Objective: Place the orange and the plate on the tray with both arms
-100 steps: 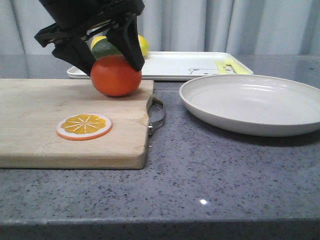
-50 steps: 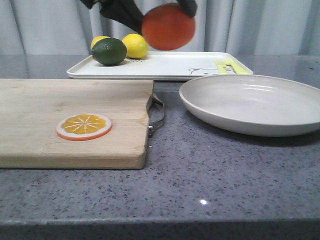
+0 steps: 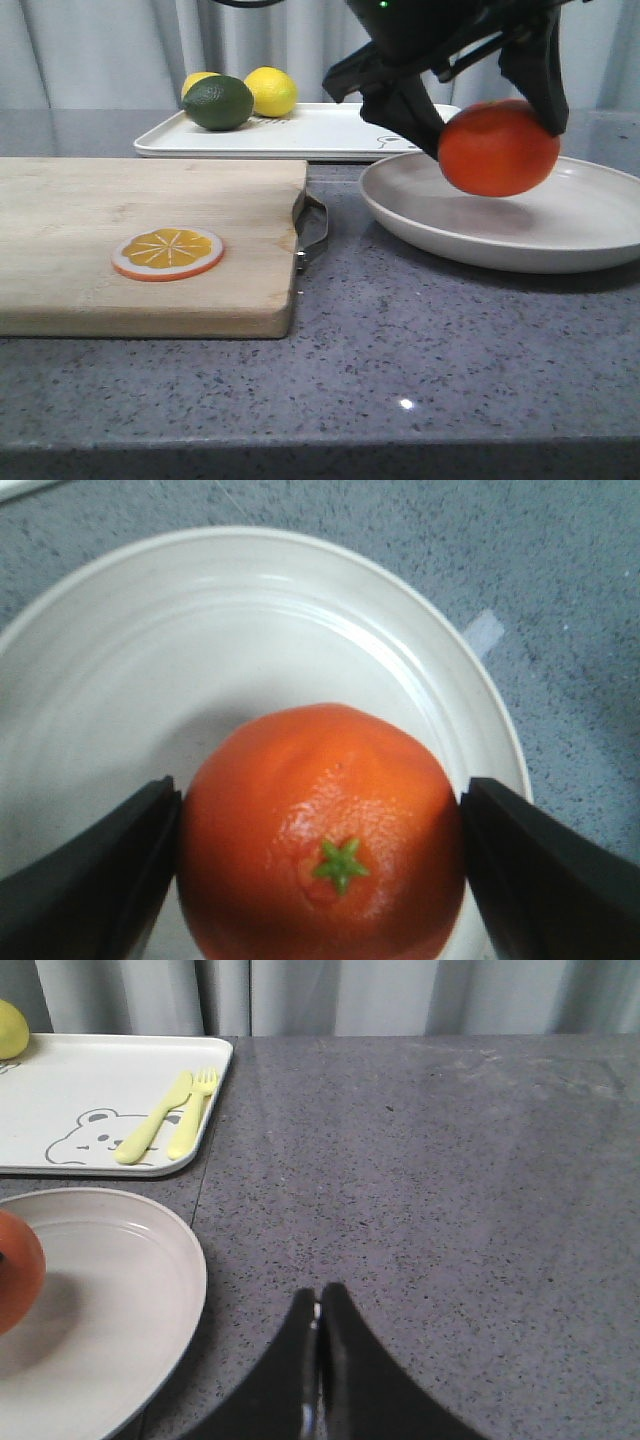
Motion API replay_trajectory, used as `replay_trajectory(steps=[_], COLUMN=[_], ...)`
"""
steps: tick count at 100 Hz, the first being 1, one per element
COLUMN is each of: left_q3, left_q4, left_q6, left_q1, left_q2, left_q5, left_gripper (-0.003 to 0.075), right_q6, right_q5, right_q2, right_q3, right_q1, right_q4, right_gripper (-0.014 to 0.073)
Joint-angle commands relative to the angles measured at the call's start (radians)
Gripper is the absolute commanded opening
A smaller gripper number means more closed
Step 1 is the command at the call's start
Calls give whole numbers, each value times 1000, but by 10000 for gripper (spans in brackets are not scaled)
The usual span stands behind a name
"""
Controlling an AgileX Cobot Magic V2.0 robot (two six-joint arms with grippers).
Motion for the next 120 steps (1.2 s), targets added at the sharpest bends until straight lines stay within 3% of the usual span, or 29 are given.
replay_trajectory(steps=[1,29,55,94,120], left_q3=[-40,-40,-40,-107,-121], left_q4=[-25,-17,-13,24,94], left_q6=[2,56,57,57,57], left_q1=[-7,-7,-7,4,4], left_q2=[-46,-40,-40,-51,-134], left_q5=[-39,11,26,81,119], left_gripper=[427,438,610,592,426], right_q6=[-1,-1,-1,-1,-1], right_q5=[-78,-78,-78,-77,-76], right_q2=[9,9,9,9,9], right_q3=[-36,-36,-36,-36,-36], right_q1=[-5,-5,-5,-5,-5], right_q4=[-7,-7,-7,-7,-7], right_gripper=[-57,-57,-57,-57,-57])
